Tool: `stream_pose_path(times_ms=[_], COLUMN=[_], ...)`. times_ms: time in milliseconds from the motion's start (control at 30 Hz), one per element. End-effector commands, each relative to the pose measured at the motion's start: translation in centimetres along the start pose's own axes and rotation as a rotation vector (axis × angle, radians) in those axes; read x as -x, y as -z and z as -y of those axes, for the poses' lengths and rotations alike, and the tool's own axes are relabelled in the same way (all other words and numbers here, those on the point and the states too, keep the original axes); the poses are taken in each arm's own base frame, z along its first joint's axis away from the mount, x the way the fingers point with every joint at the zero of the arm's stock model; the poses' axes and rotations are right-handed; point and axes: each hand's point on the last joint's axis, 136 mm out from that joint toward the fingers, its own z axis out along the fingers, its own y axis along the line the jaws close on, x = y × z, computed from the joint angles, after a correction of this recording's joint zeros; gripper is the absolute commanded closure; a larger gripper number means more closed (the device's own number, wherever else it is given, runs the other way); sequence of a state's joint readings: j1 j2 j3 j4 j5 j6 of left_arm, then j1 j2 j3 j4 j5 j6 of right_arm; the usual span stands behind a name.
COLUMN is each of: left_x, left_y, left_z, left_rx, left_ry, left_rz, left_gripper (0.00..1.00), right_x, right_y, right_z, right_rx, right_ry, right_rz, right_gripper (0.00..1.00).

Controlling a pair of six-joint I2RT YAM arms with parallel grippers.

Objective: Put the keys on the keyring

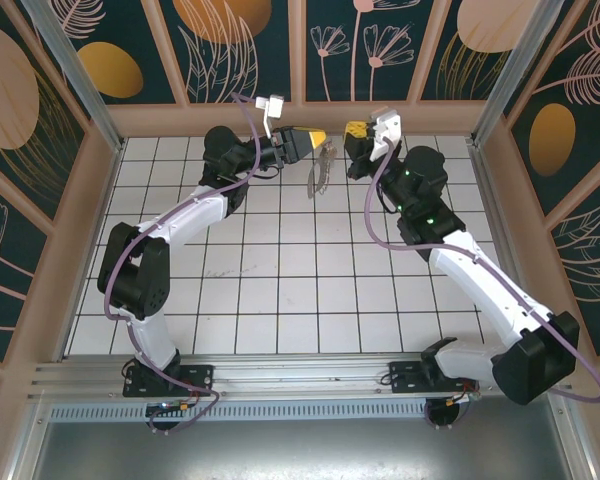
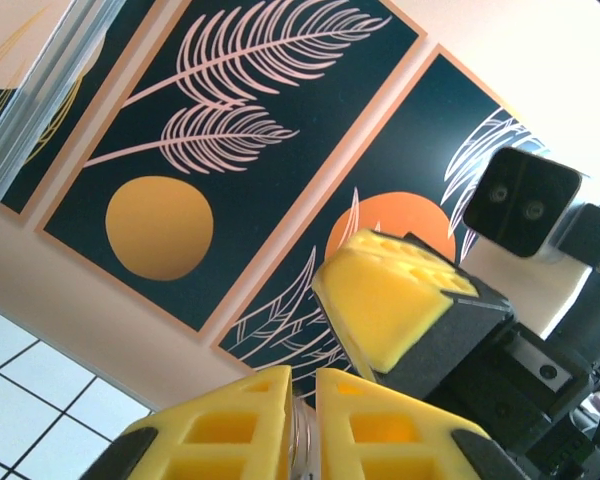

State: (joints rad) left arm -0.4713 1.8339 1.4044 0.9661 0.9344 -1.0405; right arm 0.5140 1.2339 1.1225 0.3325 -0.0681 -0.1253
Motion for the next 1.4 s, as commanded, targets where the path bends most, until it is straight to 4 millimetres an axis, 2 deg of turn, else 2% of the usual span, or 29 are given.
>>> stream_pose_path(times_ms=[0,67,100,133,300,433,567,667,700,733,900,1033,1100,1133,1367], left_x=[1.2,1.2,1.2,1.2,1.0,1.2,1.3,0.9,1.2,1.0,-1.4,-4.4,-5.9,-6.8,-11.6], left_y=[-0.1,-0.1,0.0,0.0,0.2,0.7,1.5,2.2,2.6,2.9,4.5,6.4,7.5,8.0,10.7], left_z=[1.1,1.0,1.1,1.2,1.0,0.6,0.2,-0.9,-0.3,-0.8,-2.9,-5.0,-6.0,-6.4,-9.3], left_rx=[-0.027,-0.023,-0.024,-0.025,-0.003,0.044,0.104,0.159,0.174,0.204,0.322,0.434,0.481,0.497,0.593], left_ry=[-0.062,-0.063,-0.066,-0.071,-0.081,-0.093,-0.106,-0.108,-0.122,-0.124,-0.108,-0.081,-0.068,-0.055,0.06], left_rz=[0.012,0.012,0.013,0.013,0.019,0.048,0.07,0.078,0.088,0.085,0.041,-0.01,-0.029,-0.038,-0.059], left_gripper=[0.79,0.81,0.96,1.0,1.0,1.0,0.87,0.75,0.71,0.68,0.56,0.52,0.51,0.51,0.5], right_x=[3.0,3.0,3.0,3.0,1.9,-1.2,-5.4,-9.2,-10.7,-12.1,-18.2,-23.3,-25.6,-26.8,-32.9], right_y=[-0.4,-0.6,-0.7,-0.7,-0.6,-0.5,0.2,0.8,1.2,1.7,4.7,6.9,7.9,8.5,12.5], right_z=[0.8,0.9,1.0,1.1,1.8,3.4,5.0,4.8,4.5,4.1,2.0,-0.8,-1.3,-2.4,-3.7], right_rx=[-0.025,-0.027,-0.03,-0.032,-0.048,-0.091,-0.139,-0.143,-0.141,-0.138,-0.166,-0.171,-0.188,-0.179,-0.253], right_ry=[0.005,0.005,0.005,0.003,-0.032,-0.102,-0.232,-0.315,-0.345,-0.375,-0.475,-0.503,-0.526,-0.53,-0.578], right_rz=[0.085,0.083,0.082,0.08,0.062,0.002,-0.082,-0.181,-0.217,-0.252,-0.407,-0.58,-0.663,-0.705,-0.893], right_gripper=[1.0,1.0,1.0,1.0,1.0,1.0,1.0,0.84,0.79,0.75,0.55,0.52,0.52,0.51,0.5])
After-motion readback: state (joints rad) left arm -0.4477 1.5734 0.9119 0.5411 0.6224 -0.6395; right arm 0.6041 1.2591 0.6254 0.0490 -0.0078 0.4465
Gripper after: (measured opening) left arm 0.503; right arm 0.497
